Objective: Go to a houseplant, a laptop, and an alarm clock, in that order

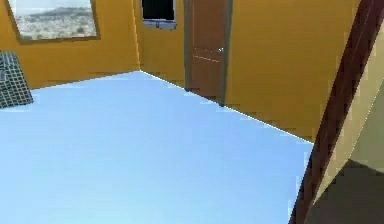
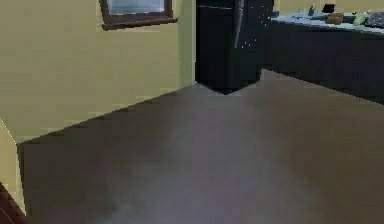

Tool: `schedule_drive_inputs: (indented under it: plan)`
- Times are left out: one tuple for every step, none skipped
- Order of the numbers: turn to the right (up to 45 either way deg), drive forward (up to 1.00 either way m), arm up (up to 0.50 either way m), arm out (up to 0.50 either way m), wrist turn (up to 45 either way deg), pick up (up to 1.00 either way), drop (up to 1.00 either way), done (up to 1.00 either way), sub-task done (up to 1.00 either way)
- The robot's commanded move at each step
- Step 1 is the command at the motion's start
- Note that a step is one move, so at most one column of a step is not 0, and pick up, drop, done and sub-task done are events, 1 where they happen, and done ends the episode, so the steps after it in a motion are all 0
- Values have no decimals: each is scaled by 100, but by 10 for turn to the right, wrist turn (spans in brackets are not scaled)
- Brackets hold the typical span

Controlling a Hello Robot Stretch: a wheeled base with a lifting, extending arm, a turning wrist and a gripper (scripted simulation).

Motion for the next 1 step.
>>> schedule_drive_inputs:
  plan:
    - [-360, 0, 0, 0, 0, 0, 0, 0, 0]
